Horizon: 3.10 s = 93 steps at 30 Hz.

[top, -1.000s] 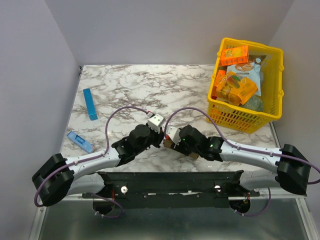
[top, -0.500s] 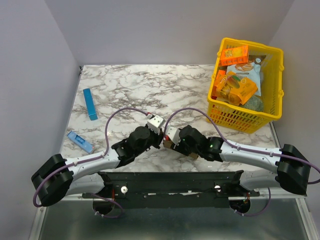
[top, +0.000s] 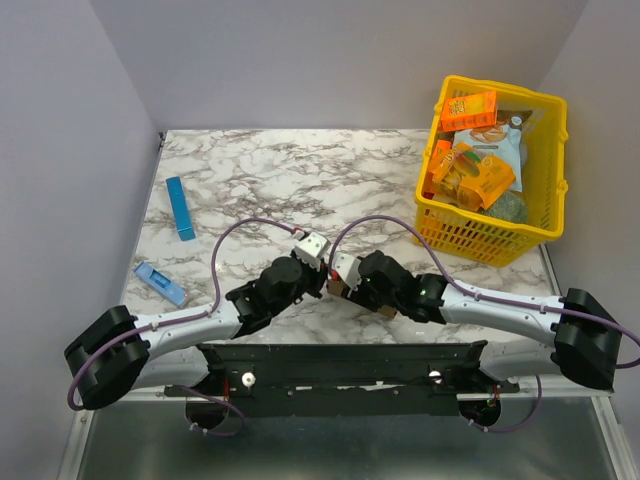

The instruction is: Fold the paper box

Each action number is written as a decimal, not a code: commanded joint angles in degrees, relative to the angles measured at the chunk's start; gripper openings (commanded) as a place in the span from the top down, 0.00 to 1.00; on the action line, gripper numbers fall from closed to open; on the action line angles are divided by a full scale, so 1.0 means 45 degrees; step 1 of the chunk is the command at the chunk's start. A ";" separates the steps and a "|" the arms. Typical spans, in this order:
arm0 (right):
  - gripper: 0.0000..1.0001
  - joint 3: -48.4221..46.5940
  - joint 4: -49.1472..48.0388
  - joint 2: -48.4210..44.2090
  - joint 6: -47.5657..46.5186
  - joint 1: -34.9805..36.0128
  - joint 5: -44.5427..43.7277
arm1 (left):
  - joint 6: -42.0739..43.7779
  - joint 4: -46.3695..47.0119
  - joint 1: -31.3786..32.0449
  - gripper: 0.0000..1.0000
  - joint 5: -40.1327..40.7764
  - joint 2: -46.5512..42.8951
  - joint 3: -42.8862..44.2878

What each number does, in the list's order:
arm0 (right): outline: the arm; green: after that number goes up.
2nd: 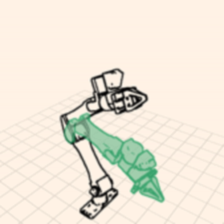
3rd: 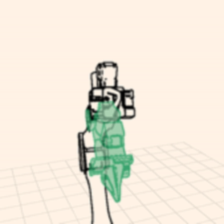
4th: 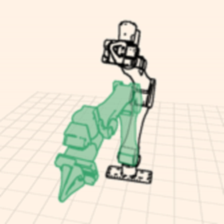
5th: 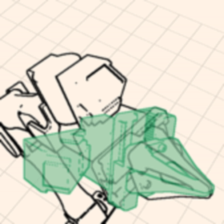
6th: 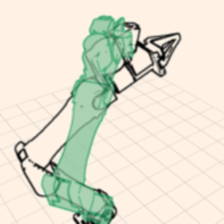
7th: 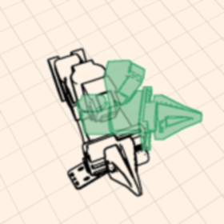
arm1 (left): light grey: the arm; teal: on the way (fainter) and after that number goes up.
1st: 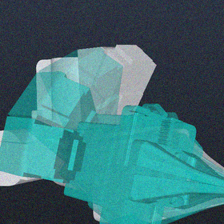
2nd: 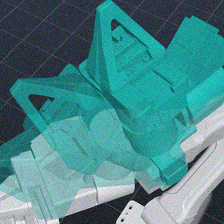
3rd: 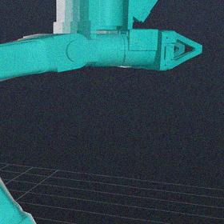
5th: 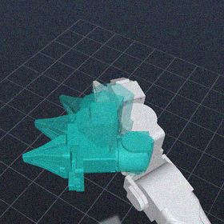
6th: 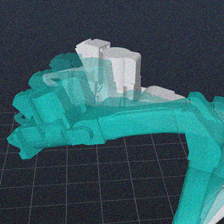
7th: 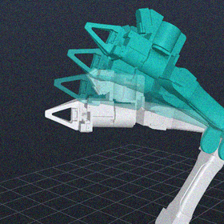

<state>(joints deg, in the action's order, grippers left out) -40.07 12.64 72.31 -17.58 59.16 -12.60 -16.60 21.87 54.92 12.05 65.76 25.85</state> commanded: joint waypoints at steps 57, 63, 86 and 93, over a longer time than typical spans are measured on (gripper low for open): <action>0.73 0.0995 -0.0407 -0.0328 -0.1190 -0.1095 -0.1145 | 0.3045 0.3442 0.0394 1.00 0.2341 0.5094 -0.0529; 0.73 0.0917 -0.0564 -0.0132 -0.1151 -0.1095 -0.1047 | 0.2966 0.3188 0.0589 1.00 0.2048 0.5075 -0.0509; 0.74 0.0937 -0.0876 -0.0465 -0.0975 -0.1076 -0.0969 | 0.2361 0.0513 0.1234 1.00 0.1521 0.6714 0.1189; 0.74 0.0976 -0.1071 -0.0386 -0.0897 -0.1095 -0.0853 | 0.2263 -0.0250 0.1371 1.00 0.1598 0.7087 0.1601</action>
<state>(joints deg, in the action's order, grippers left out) -36.38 10.07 69.06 -18.15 51.86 -18.50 -13.45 44.23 58.08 21.28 91.37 34.17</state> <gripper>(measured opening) 0.576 0.010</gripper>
